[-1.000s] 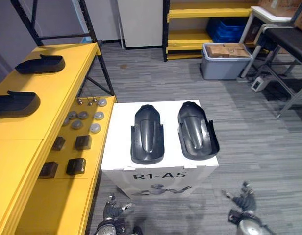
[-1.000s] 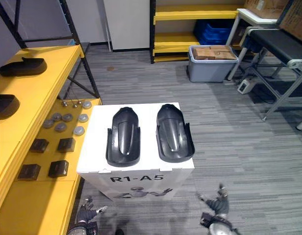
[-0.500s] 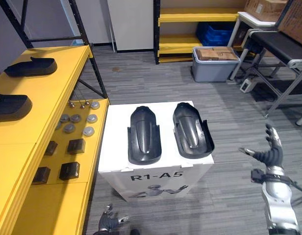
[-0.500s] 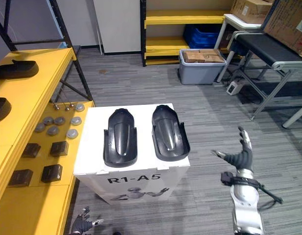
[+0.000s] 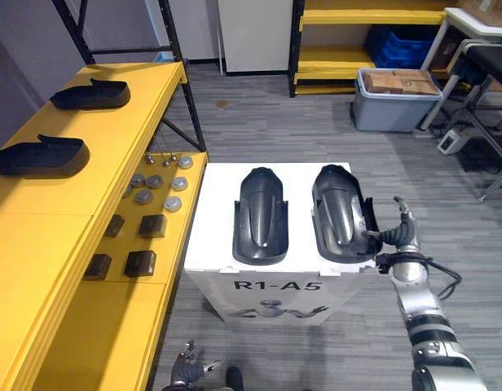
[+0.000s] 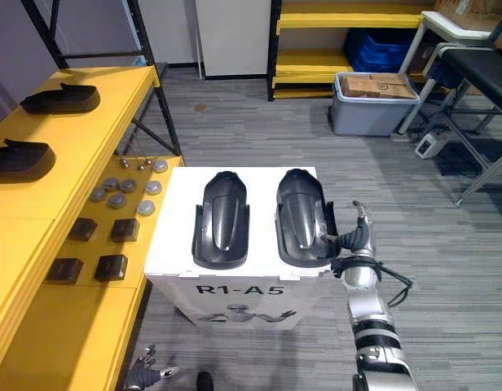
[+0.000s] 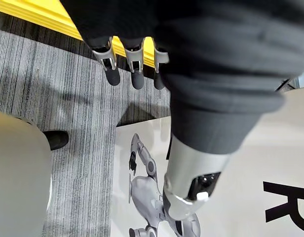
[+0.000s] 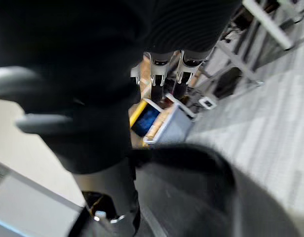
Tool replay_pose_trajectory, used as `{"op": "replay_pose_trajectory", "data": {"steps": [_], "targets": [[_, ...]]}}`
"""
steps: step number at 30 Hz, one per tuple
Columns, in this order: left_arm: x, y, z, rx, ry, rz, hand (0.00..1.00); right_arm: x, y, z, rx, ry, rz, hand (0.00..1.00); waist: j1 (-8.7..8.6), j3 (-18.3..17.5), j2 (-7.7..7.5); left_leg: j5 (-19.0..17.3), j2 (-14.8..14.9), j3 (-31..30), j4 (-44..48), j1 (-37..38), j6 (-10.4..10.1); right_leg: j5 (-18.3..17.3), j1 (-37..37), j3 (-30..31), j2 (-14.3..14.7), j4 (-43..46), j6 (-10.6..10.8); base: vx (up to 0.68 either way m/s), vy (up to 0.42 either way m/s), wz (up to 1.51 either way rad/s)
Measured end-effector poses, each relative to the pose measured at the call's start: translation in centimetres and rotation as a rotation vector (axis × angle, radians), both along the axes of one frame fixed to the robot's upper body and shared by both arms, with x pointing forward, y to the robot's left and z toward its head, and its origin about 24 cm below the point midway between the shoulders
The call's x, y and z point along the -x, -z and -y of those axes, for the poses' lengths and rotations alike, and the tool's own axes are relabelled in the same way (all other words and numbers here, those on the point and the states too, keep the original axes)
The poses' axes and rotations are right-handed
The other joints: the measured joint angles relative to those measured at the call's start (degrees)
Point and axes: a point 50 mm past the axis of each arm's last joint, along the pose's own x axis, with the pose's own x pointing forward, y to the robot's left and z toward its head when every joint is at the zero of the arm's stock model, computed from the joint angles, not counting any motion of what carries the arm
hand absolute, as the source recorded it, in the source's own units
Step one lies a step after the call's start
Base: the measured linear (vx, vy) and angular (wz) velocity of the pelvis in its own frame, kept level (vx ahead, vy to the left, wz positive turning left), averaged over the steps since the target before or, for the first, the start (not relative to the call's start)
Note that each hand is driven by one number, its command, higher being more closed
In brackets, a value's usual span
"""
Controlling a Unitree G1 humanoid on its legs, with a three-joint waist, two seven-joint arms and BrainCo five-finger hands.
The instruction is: Walk over and take plastic housings, then place them on the shelf
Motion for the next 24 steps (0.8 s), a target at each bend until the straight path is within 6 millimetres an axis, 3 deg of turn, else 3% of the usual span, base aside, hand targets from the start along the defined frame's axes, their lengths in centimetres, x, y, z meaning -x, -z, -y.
{"op": "replay_pose_trajectory", "data": {"steps": [7,8,24], "targets": [[-0.4,-0.1,0.7,0.024,-0.043,0.016,0.0,-1.0,0.5,-1.4,-0.074,0.079,-0.029,0.0,-0.08,1.76,0.59,0.0,-0.01,-0.08,-0.02,-0.17,0.0,0.5,0.12,-0.06,-0.01,-0.44,0.14,0.0,0.0,0.0],[-0.4,0.0,0.9,0.032,-0.044,0.016,0.0,-1.2,0.5,-1.4,-0.083,0.086,-0.037,1.0,-0.09,1.82,0.6,-0.01,-0.02,-0.08,-0.03,-0.17,-0.01,0.55,0.16,-0.05,-0.03,-0.54,0.15,0.0,0.0,0.0],[-0.8,0.0,1.2,0.036,-0.022,0.014,0.0,-1.2,1.4,-0.8,-0.167,0.083,-0.098,1.0,-0.41,2.81,0.63,-0.43,0.17,0.36,-0.29,1.69,-0.6,0.65,2.45,0.16,0.04,-1.82,0.21,-0.01,-0.001,-0.01]]}}
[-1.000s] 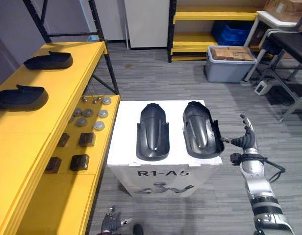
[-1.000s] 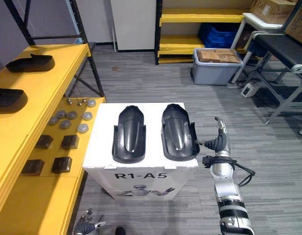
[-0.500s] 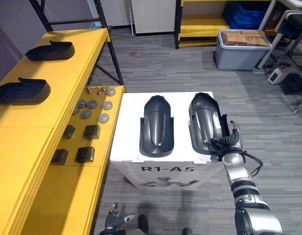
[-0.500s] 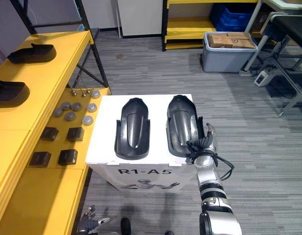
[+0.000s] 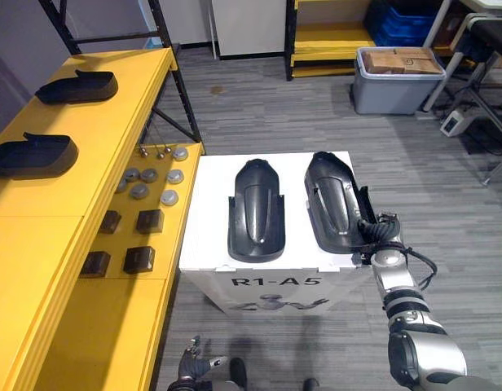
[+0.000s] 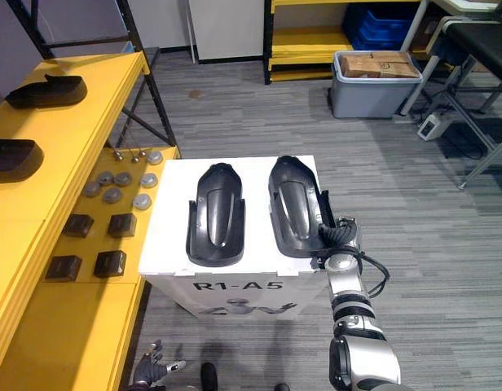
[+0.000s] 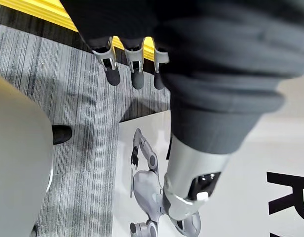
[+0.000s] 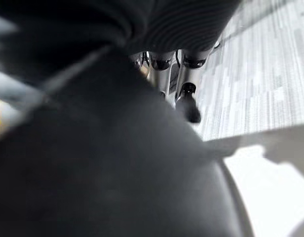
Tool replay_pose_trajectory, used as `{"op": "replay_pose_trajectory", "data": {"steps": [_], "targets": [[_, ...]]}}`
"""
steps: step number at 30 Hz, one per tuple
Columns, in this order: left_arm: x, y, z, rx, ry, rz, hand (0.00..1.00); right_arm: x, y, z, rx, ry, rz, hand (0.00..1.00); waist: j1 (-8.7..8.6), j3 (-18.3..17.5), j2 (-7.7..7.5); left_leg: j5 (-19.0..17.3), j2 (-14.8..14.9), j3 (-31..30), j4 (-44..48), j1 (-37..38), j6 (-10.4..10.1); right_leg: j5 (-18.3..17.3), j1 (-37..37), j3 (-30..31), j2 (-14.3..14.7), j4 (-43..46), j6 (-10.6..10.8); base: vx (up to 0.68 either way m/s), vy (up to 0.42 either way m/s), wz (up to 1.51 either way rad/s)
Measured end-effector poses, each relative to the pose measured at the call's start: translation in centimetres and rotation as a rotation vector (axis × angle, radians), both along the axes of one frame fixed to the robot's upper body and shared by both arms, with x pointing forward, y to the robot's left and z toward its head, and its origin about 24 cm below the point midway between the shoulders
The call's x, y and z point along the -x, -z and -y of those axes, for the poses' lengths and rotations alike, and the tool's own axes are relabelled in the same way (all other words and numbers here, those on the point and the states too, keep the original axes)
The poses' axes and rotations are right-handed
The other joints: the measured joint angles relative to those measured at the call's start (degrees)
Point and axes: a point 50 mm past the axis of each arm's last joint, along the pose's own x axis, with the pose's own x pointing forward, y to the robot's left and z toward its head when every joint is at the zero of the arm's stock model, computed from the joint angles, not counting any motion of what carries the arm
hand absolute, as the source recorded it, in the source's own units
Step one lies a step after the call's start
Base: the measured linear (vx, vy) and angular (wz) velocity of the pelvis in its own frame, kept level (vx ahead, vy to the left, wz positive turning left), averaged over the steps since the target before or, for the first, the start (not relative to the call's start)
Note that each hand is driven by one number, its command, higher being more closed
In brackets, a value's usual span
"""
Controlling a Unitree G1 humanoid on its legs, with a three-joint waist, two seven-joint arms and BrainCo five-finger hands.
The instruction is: Walk over and take plastic housings, then place them on the shelf
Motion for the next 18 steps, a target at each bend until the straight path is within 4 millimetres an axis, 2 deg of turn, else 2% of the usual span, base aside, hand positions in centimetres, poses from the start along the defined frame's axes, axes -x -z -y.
{"op": "replay_pose_trajectory", "data": {"steps": [6,9,11,14,18], "targets": [[-0.2,-0.2,-0.5,0.0,-0.037,0.009,0.0,2.2,-0.5,-1.3,0.063,-0.056,0.081,1.0,0.15,0.05,-0.12,-0.2,0.05,-0.14,0.23,0.09,-0.25,0.03,0.07,0.1,0.04,0.05,0.03,0.0,0.0,0.0],[-1.1,-1.1,-1.3,-0.011,-0.079,0.066,0.0,3.6,-1.9,-1.1,0.098,-0.033,0.17,1.0,-0.01,0.04,-0.12,-0.19,0.0,-0.64,0.24,0.09,-0.24,0.12,0.17,-0.06,0.01,0.14,0.14,-0.01,-0.003,0.05],[-1.9,-2.1,-2.0,-0.025,-0.108,0.125,0.0,4.6,-3.1,-0.7,0.127,0.019,0.243,1.0,-0.83,-0.03,-0.16,-0.17,0.03,-1.44,0.26,0.09,-0.22,0.15,0.18,-0.19,0.01,0.66,0.19,-0.02,-0.005,0.1],[-2.7,-3.5,-2.6,-0.041,-0.137,0.2,0.0,5.4,-4.6,-0.2,0.15,0.064,0.322,1.0,-1.12,-0.19,-0.36,-0.17,0.07,-1.42,0.26,0.06,-0.22,0.23,0.12,-0.05,0.0,0.64,0.19,-0.02,0.001,0.0],[-4.4,-7.3,-4.1,-0.08,-0.248,0.399,0.0,6.8,-6.4,-0.4,0.172,0.101,0.436,1.0,-1.5,-0.3,-0.48,-0.19,0.1,-1.49,0.26,0.08,-0.23,0.43,0.12,-0.03,0.04,0.63,0.44,-0.05,0.0,-0.01]]}}
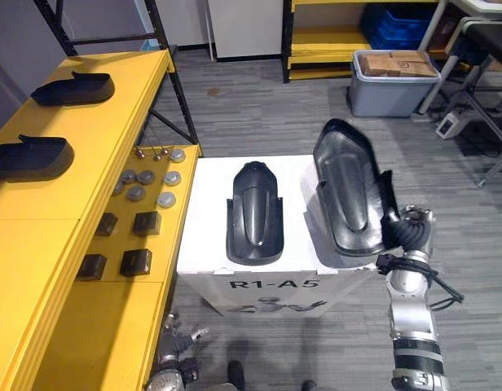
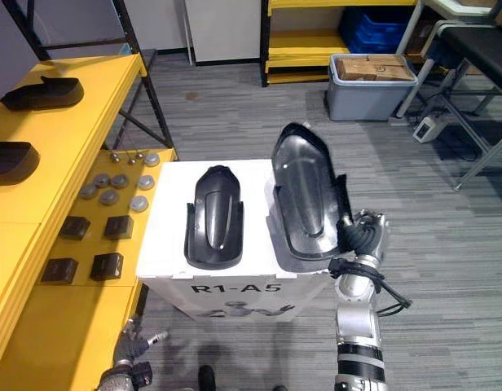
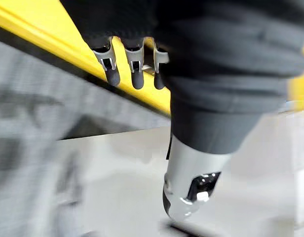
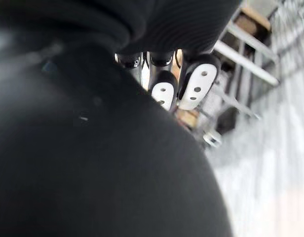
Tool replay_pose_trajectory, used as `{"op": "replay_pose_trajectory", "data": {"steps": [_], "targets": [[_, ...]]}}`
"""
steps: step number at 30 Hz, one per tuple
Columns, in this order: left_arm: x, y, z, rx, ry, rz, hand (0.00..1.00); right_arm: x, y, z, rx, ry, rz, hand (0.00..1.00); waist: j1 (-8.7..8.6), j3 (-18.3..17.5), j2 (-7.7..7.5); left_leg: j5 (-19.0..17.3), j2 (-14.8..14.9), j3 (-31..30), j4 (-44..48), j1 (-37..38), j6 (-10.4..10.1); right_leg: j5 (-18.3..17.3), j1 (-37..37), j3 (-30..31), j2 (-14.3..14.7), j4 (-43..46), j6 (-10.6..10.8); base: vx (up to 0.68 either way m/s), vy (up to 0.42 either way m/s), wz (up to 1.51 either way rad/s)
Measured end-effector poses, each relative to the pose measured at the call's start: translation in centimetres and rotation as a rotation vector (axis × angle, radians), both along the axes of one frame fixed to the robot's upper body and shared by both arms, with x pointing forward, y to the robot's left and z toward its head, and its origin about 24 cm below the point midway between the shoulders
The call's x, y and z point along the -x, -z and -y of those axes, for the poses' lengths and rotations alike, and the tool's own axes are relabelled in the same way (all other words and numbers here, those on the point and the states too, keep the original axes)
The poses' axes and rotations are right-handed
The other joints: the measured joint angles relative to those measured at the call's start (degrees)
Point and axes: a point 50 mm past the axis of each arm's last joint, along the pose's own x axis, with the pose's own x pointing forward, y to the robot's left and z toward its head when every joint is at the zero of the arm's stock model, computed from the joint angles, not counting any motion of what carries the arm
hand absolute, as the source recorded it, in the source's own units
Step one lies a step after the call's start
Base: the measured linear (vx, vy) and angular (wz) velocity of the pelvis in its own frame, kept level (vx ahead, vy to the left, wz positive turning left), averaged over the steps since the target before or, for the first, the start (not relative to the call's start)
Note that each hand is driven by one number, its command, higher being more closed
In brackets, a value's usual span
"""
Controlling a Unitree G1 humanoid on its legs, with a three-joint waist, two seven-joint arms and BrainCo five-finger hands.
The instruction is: Walk over and take plastic housings, then place them on the shelf
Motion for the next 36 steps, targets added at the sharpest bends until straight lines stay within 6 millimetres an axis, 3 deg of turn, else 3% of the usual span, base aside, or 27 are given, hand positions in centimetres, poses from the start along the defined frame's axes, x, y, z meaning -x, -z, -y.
{"op": "replay_pose_trajectory", "data": {"steps": [7,9,11,14,21,36], "targets": [[-2.4,-8.4,-0.9,-0.067,-0.074,0.421,0.0,1.0,-1.3,-2.8,0.037,-0.1,0.091,1.0,0.06,-1.01,-0.15,0.03,-0.24,-0.22,0.01,0.0,0.05,0.07,0.07,-0.11,-0.25,-0.04,0.16,-0.03,0.003,0.0],[-2.9,-10.3,0.0,-0.058,-0.041,0.515,0.0,0.8,-1.4,-3.8,0.06,-0.14,0.093,1.0,0.02,-1.52,-0.18,0.07,-0.29,-0.45,0.02,0.12,0.11,0.08,0.34,-0.28,-0.29,-0.03,0.18,-0.02,-0.001,0.07],[-3.9,-12.3,2.3,-0.022,0.049,0.618,0.0,0.6,-1.4,-5.5,0.078,-0.202,0.095,1.0,-0.08,-1.9,-0.19,0.2,-0.35,-1.26,0.02,0.22,0.28,0.08,0.85,-1.17,-0.31,-0.02,0.18,-0.02,-0.012,0.18],[-4.8,-13.4,4.8,0.027,0.147,0.674,0.0,0.4,-1.3,-7.2,0.101,-0.274,0.089,1.0,-0.05,-2.44,-0.19,0.29,-0.35,-1.66,0.02,0.24,0.38,0.08,1.0,-1.44,-0.26,0.09,0.18,-0.01,-0.008,0.09],[-6.1,-15.2,11.6,0.226,0.464,0.758,0.0,0.4,-1.4,-11.7,0.179,-0.462,0.09,1.0,-0.21,-3.4,-0.19,0.36,-0.34,-1.47,0.02,0.5,0.47,0.07,0.97,-1.29,-0.27,0.44,0.19,-0.01,-0.001,-0.01],[-6.9,-12.6,12.4,0.286,0.533,0.624,0.0,0.4,-1.2,-10.9,0.256,-0.452,0.078,1.0,-1.43,-6.23,-0.31,0.73,-0.29,-0.01,0.01,0.15,0.62,0.09,-0.13,0.32,-0.21,0.4,0.17,-0.02,0.001,-0.05]]}}
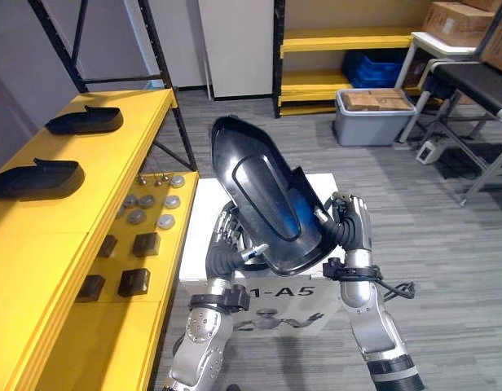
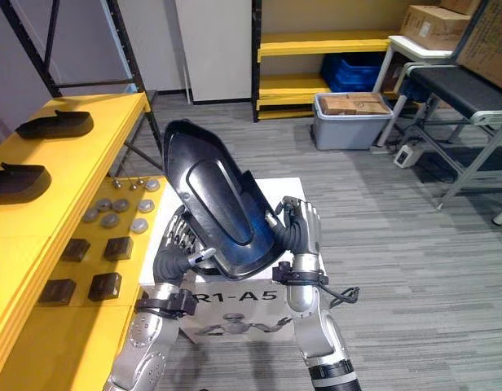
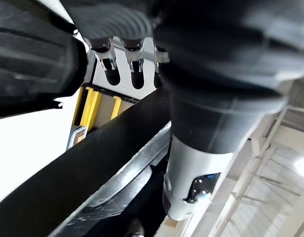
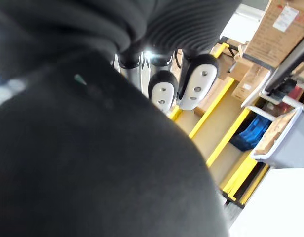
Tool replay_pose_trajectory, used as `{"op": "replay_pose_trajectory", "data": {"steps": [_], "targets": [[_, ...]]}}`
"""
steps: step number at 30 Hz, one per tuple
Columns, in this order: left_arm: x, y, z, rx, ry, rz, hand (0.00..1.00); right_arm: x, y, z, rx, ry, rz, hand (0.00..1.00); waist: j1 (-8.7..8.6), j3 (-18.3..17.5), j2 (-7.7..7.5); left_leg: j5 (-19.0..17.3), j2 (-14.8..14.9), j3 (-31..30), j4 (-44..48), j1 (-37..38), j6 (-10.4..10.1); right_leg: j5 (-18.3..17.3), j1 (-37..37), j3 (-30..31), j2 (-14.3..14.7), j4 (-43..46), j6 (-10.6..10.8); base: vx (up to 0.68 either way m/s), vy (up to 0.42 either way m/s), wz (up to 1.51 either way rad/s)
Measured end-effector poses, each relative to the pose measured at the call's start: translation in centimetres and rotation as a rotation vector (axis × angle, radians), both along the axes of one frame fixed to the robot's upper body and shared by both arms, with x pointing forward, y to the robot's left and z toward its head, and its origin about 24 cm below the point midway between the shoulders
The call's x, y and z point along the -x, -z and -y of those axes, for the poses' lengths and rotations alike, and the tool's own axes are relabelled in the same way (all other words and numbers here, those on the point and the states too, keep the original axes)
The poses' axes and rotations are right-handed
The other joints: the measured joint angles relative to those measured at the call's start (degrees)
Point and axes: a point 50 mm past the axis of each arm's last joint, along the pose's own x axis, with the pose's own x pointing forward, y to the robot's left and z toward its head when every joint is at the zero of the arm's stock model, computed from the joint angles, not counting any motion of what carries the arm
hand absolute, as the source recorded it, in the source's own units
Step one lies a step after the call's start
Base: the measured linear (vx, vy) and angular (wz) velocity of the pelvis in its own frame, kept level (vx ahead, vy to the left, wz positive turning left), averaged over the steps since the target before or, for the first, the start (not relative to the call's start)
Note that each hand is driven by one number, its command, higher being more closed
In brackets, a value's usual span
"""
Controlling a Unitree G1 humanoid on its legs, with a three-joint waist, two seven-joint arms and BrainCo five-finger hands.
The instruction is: Walk over and take plastic housings, then place them on the shelf
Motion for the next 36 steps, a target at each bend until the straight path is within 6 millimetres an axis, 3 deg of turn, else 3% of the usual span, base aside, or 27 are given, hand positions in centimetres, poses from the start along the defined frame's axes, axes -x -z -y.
{"op": "replay_pose_trajectory", "data": {"steps": [6,14,19,20,26,27,36], "targets": [[-0.1,0.9,-0.2,-0.044,0.006,-0.035,0.0,0.2,0.3,0.1,0.019,-0.015,-0.013,1.0,-0.15,-0.39,-0.05,0.26,0.02,0.03,0.0,0.02,0.02,0.01,-0.17,0.12,0.02,0.28,-0.01,-0.04,0.0,-0.01],[-0.2,3.1,-0.3,-0.109,-0.023,-0.162,0.0,1.1,1.5,-2.2,0.042,-0.131,-0.056,1.0,-0.13,-1.04,-1.0,0.29,0.04,0.98,0.0,0.05,0.03,0.24,-0.73,1.29,0.05,0.43,-0.04,-0.03,0.005,-0.06],[-0.2,3.3,-0.5,-0.119,-0.075,-0.187,0.0,1.3,1.7,-2.8,0.04,-0.154,-0.063,1.0,-0.12,-1.12,-1.13,0.34,0.03,1.15,-0.01,0.08,0.09,0.41,-0.8,1.44,0.02,0.41,0.0,-0.01,0.003,-0.01],[-0.2,3.3,-0.5,-0.109,-0.094,-0.193,1.0,1.4,1.8,-2.9,0.038,-0.154,-0.065,1.0,-0.08,-1.12,-1.13,0.36,0.03,1.15,-0.01,0.09,0.11,0.42,-0.8,1.43,0.02,0.4,0.0,0.0,0.0,0.0],[-1.1,2.8,-1.8,-0.009,-0.209,-0.211,1.0,2.7,3.5,-3.7,0.005,-0.191,-0.135,1.0,-0.15,-1.14,-1.14,0.48,0.05,1.14,-0.01,0.13,0.05,0.42,-0.81,1.42,0.04,0.28,0.0,0.0,0.0,0.0],[-1.2,2.7,-1.9,-0.006,-0.212,-0.206,1.0,2.9,3.7,-3.7,0.004,-0.194,-0.146,0.0,-0.12,-1.15,-1.14,0.49,0.05,1.14,-0.01,0.14,0.05,0.42,-0.81,1.42,0.04,0.29,0.0,0.0,0.0,0.0],[-2.0,1.5,-2.4,0.017,-0.234,-0.146,1.0,3.7,3.9,-5.2,-0.101,-0.315,-0.168,0.0,-0.15,-1.58,-1.37,0.82,0.05,1.03,-0.02,0.19,0.14,0.41,-0.81,1.33,0.02,0.42,0.0,0.0,0.0,0.0]]}}
